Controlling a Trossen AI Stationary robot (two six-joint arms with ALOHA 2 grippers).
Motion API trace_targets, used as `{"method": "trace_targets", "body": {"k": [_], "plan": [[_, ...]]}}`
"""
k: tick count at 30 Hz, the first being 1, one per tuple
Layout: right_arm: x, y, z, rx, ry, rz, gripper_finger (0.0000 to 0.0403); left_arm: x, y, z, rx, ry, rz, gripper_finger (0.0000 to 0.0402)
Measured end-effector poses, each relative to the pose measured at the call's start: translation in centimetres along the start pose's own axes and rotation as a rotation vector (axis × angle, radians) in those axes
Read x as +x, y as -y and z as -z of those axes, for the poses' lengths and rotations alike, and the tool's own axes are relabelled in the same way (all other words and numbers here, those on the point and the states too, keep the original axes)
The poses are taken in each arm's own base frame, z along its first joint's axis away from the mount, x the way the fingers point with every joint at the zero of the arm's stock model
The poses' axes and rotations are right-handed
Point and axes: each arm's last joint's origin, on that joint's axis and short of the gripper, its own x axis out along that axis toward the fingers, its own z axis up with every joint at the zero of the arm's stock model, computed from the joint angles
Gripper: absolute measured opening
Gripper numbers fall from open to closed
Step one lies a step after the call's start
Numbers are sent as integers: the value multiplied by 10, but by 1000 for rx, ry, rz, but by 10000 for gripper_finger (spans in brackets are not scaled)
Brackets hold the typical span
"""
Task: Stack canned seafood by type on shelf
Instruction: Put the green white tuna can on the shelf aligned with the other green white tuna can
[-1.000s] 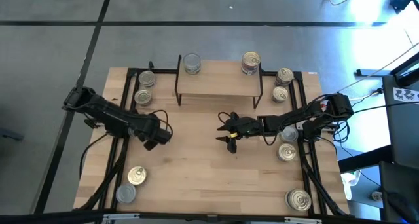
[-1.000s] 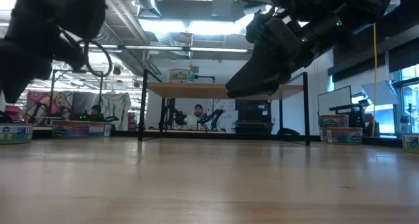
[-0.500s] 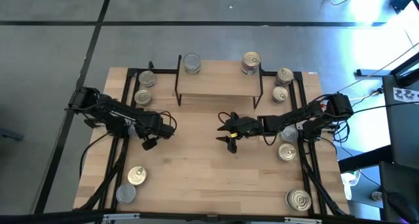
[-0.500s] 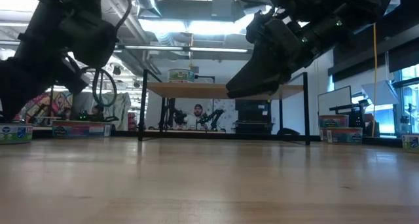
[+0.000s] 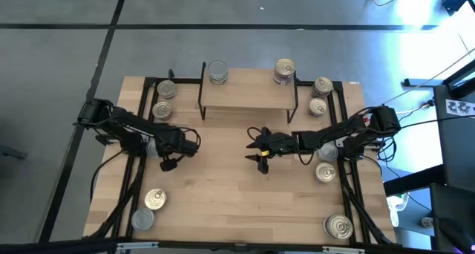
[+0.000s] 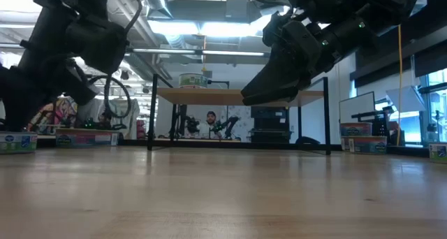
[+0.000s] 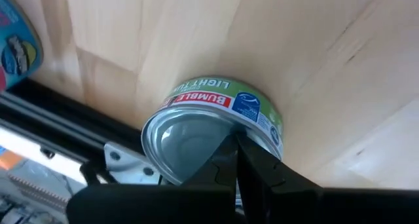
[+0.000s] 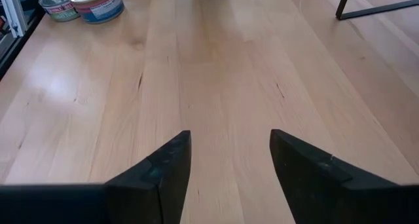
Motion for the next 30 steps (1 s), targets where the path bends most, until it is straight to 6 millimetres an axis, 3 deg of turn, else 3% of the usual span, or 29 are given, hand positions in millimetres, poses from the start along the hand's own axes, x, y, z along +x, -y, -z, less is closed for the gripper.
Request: {"method": "trace_targets", "body": {"k": [6, 13, 22, 30], "plan": [[0, 0, 0, 0, 0, 0, 208, -21, 12, -14, 38, 146, 78, 1], [0, 0, 0, -3, 0, -1, 208, -42, 33, -41, 104, 459, 308, 1], [0, 0, 0, -3, 0, -1, 208, -50, 40, -54, 108, 615, 382, 2], [0, 0, 0, -3, -1, 0, 208, -37, 61, -70, 155, 631, 374, 3]]}}
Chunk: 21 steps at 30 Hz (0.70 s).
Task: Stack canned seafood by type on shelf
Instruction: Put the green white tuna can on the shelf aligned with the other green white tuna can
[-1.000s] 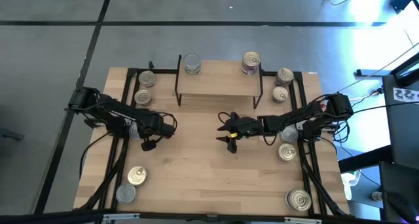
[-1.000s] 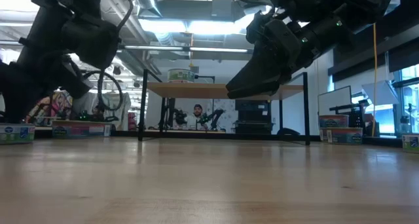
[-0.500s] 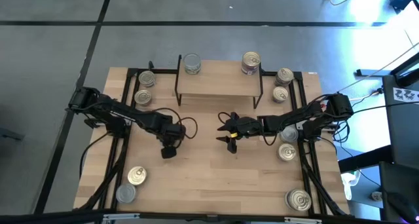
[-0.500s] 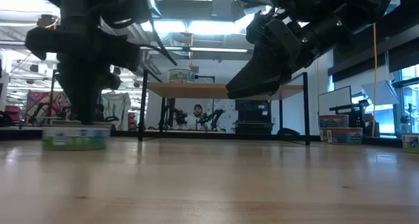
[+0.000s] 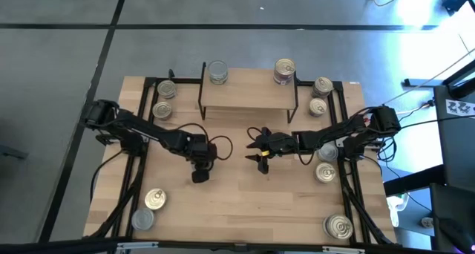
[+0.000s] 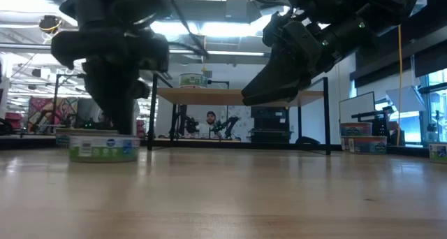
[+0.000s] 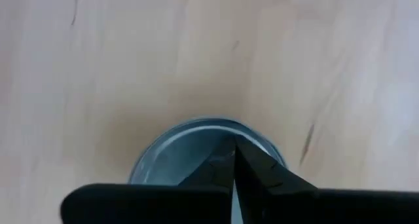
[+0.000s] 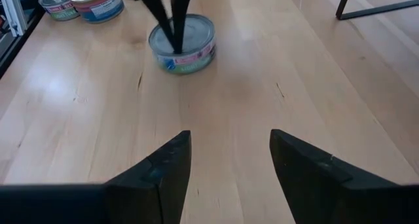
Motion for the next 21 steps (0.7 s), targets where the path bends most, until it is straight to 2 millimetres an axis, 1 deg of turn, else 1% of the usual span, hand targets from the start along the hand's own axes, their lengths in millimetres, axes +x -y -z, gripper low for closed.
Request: {"method": "trace_targets", "body": {"k": [3, 7, 11, 14, 16, 18, 19, 21], "plan": [[0, 0, 0, 1, 0, 0, 208, 7, 9, -6, 25, 76, 39, 3], [0, 0, 0, 1, 1, 0, 208, 8, 20, -16, 56, 216, 111, 3], [0, 0, 0, 2, 1, 0, 208, 3, 24, -30, 50, 346, 162, 3], [0, 0, 0, 3, 1, -1, 208, 0, 25, -38, 63, 392, 167, 3], [0, 0, 0, 3, 1, -1, 208, -7, 29, -46, 77, 420, 175, 3], [0, 0, 0, 3, 1, -1, 208, -19, 35, -51, 92, 438, 186, 3], [0, 0, 0, 3, 1, 0, 208, -26, 39, -51, 102, 441, 194, 3], [0, 0, 0, 3, 1, -1, 208, -39, 47, -44, 139, 442, 207, 3]]}}
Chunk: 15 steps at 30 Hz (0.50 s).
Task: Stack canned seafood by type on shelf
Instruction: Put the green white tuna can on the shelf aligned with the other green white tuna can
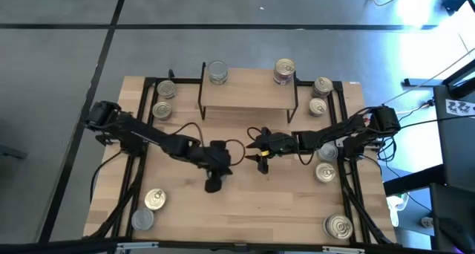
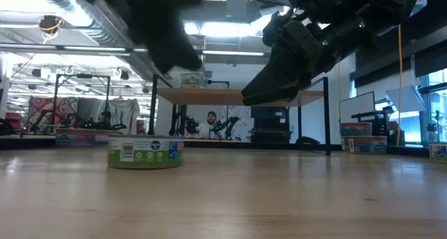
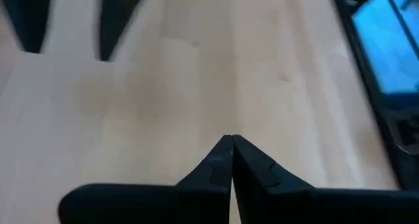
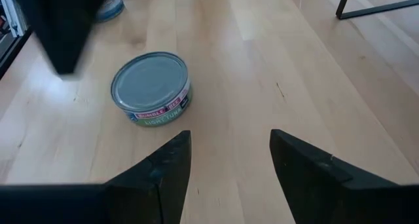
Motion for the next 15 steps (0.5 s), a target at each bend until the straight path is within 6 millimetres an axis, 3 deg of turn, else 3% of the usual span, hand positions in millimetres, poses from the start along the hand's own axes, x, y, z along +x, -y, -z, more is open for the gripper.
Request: {"method": "trace_targets", "body": {"k": [4, 7, 11, 15], "plan": [[0, 0, -1, 2, 13, -3, 208, -34, 21, 10, 55, 37, -44, 3], [0, -1, -3, 5, 31, -7, 208, -55, 31, 29, 75, 88, -49, 3], [0, 0, -3, 7, 33, -7, 208, -62, 35, 59, 11, 115, -21, 3], [0, -1, -5, 10, 56, -8, 208, -56, 28, 72, -24, 106, -34, 7]]}}
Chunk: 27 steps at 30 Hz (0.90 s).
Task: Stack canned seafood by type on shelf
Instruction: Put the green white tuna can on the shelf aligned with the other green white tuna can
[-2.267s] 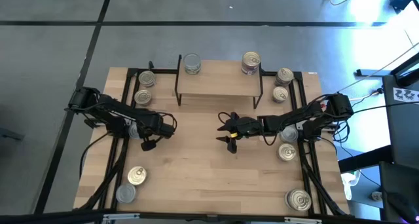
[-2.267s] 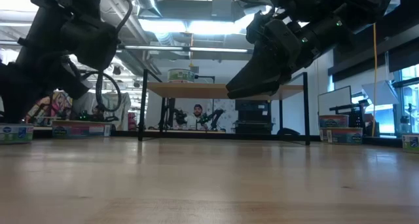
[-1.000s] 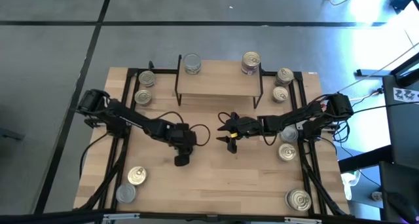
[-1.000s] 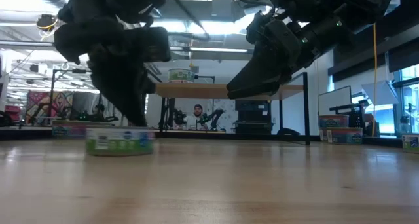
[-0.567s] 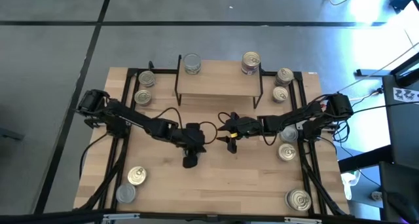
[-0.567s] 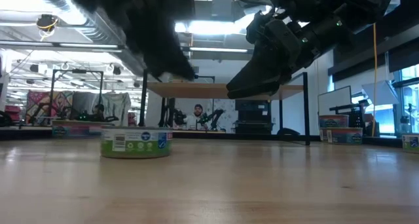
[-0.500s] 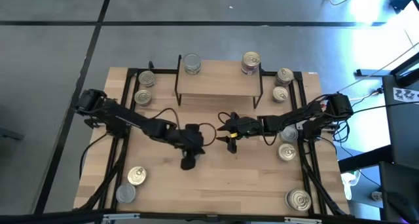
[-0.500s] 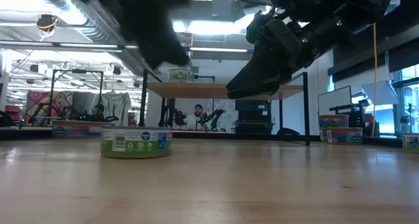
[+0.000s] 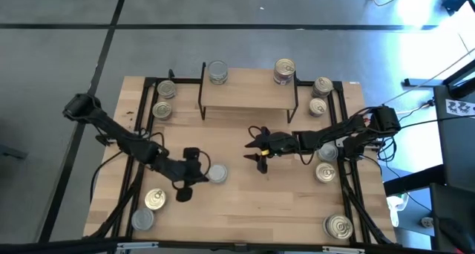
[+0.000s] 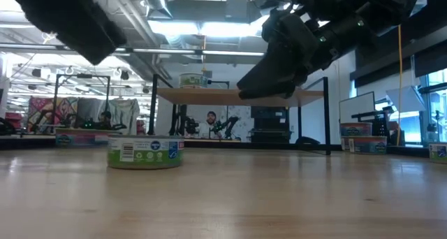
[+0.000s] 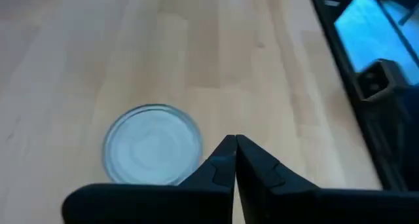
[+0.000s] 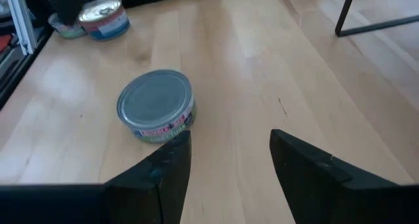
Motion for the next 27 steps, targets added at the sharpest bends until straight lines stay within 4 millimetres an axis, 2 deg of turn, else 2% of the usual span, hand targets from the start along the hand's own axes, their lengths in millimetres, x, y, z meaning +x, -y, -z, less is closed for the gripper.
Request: {"method": "trace_targets", "body": {"k": [3, 8, 14, 20, 27], "plan": [[0, 0, -2, 13, 20, -5, 208, 4, -10, 2, -67, -8, -40, 32], [0, -1, -5, 50, 53, -11, 212, 8, -22, 9, -64, -26, -83, 112], [6, -6, -6, 48, 95, -133, 215, 8, -20, 11, -44, -36, -82, 192], [33, -24, -4, 5, 170, -250, 209, 4, 2, 23, 18, 4, -125, 211], [71, -47, 1, -90, 150, -257, 160, -8, 24, 40, 52, 81, -203, 201]]}}
